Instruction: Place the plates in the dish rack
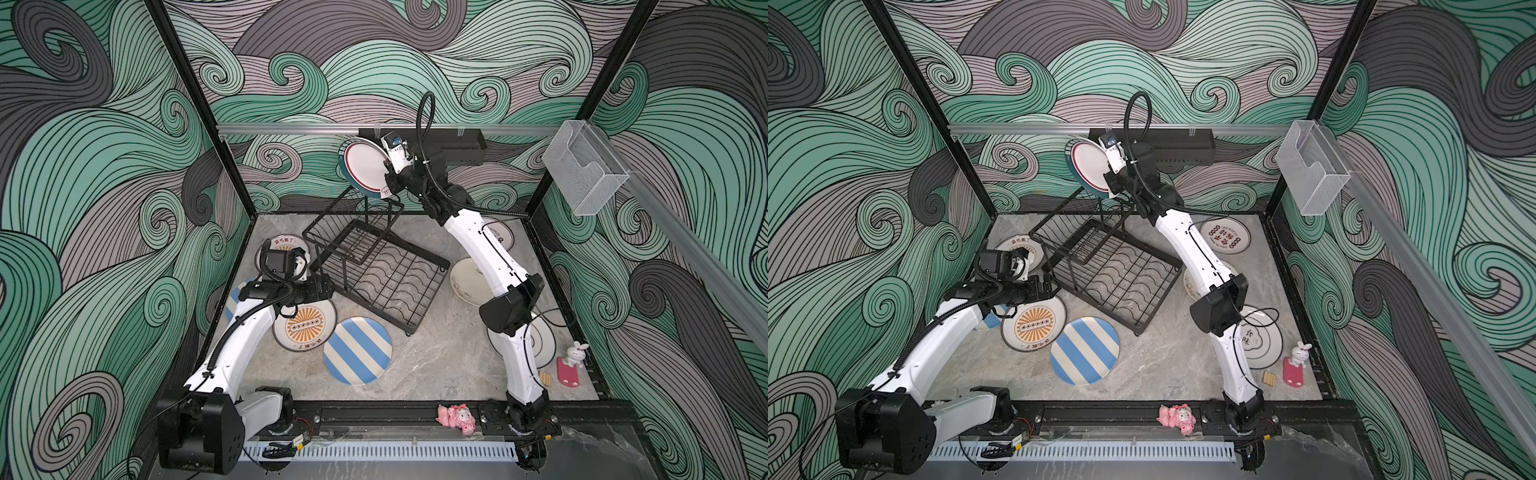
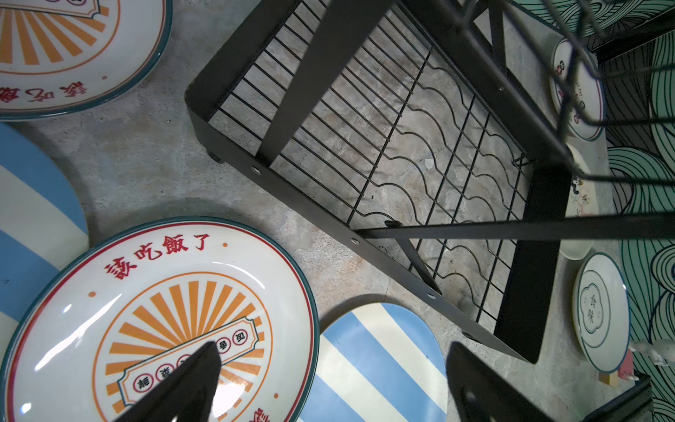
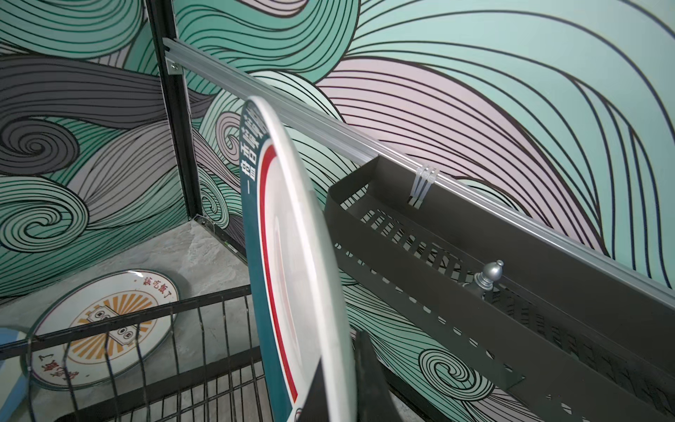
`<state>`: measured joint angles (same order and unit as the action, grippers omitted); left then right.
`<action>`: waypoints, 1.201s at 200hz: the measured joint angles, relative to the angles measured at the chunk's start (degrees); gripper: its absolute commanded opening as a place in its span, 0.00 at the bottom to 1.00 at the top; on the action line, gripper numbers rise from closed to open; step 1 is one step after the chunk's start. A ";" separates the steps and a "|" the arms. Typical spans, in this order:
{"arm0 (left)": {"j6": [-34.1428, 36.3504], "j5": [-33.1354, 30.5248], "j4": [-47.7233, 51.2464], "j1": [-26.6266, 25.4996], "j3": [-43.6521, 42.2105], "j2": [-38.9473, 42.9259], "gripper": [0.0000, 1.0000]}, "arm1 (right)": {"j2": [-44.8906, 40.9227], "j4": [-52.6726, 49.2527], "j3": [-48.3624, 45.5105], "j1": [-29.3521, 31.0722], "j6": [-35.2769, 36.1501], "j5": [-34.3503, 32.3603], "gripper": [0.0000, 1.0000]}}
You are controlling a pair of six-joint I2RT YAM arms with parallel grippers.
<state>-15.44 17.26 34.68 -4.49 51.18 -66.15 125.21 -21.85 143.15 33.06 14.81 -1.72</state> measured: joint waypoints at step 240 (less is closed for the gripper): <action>0.07 0.26 0.02 0.24 0.00 -0.02 0.99 | -4.22 20.39 -17.55 0.37 9.22 -5.97 0.00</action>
<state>-15.38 17.52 34.70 -4.25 51.18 -66.17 120.99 -1.45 125.60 33.43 24.03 -7.68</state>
